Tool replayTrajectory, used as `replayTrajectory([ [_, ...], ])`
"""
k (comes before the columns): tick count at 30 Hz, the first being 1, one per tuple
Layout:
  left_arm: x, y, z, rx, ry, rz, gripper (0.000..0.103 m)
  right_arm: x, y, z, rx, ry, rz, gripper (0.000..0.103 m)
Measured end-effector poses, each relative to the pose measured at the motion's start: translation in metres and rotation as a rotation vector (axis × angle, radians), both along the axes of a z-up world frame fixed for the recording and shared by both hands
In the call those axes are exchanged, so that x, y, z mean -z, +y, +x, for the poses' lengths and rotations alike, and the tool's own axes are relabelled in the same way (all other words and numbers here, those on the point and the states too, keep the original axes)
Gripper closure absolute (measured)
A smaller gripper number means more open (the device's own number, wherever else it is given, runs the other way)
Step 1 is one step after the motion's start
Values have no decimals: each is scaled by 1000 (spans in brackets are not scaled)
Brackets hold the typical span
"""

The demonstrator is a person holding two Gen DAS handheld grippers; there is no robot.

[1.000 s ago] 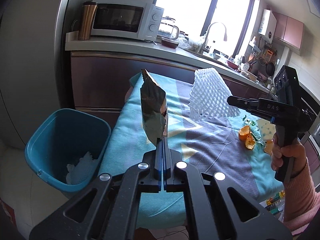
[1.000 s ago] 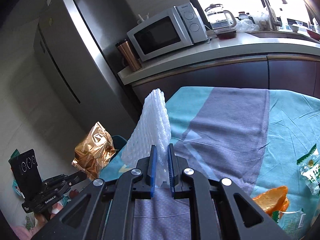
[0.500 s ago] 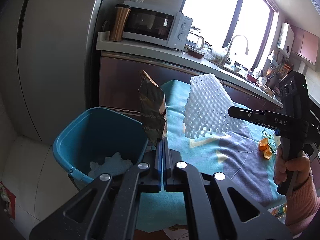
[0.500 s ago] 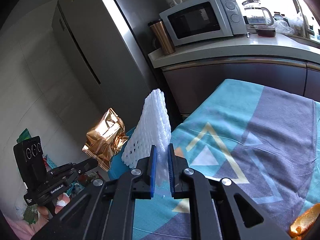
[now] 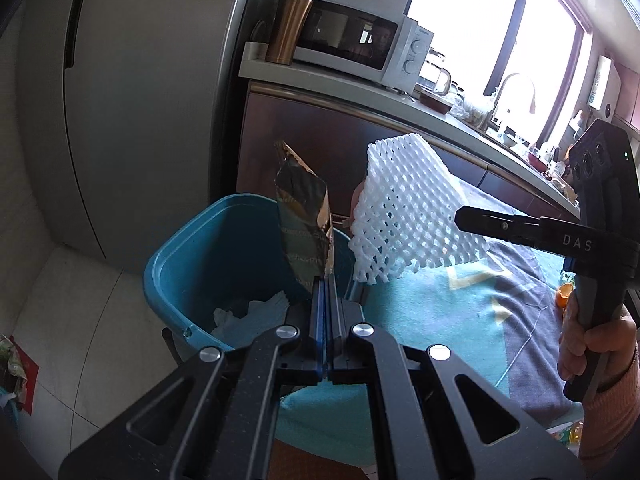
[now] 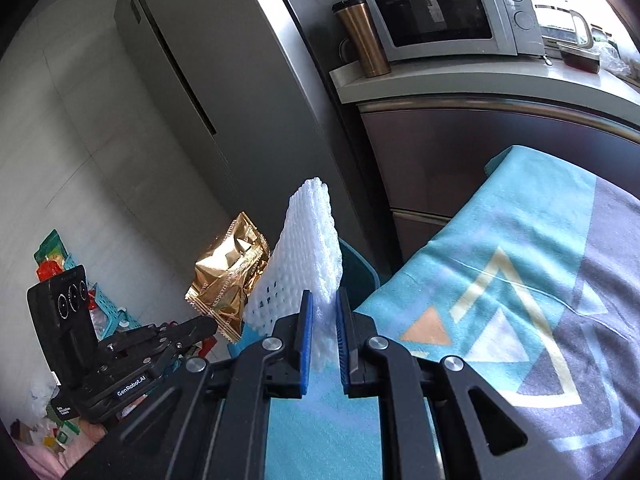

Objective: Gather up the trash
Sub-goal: 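Carry the wrapper and foam net with both tools toward the teal bin, then open the left tool over the bin while the right tool releases the foam net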

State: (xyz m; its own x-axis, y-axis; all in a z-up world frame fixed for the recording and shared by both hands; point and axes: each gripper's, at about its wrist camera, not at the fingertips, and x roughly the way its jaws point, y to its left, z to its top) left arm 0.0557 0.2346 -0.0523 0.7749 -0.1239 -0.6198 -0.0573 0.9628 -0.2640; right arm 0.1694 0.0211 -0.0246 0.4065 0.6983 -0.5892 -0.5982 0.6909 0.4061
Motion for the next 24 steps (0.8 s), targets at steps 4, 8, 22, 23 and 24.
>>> replayTrajectory([
  [4,12,10,7,-21,35,-6,102,9,19,6,-5,11,-39,92],
  [8,24,17,13,-40,67,-7,102,18,35,12,-14,32,-69,92],
  [22,64,32,42,-74,156,-23,101,40,77,24,-57,91,-134,89],
  [23,65,33,44,-77,161,-22,101,42,79,24,-60,93,-139,89],
  [24,68,33,46,-79,164,-18,101,44,81,25,-64,97,-142,89],
])
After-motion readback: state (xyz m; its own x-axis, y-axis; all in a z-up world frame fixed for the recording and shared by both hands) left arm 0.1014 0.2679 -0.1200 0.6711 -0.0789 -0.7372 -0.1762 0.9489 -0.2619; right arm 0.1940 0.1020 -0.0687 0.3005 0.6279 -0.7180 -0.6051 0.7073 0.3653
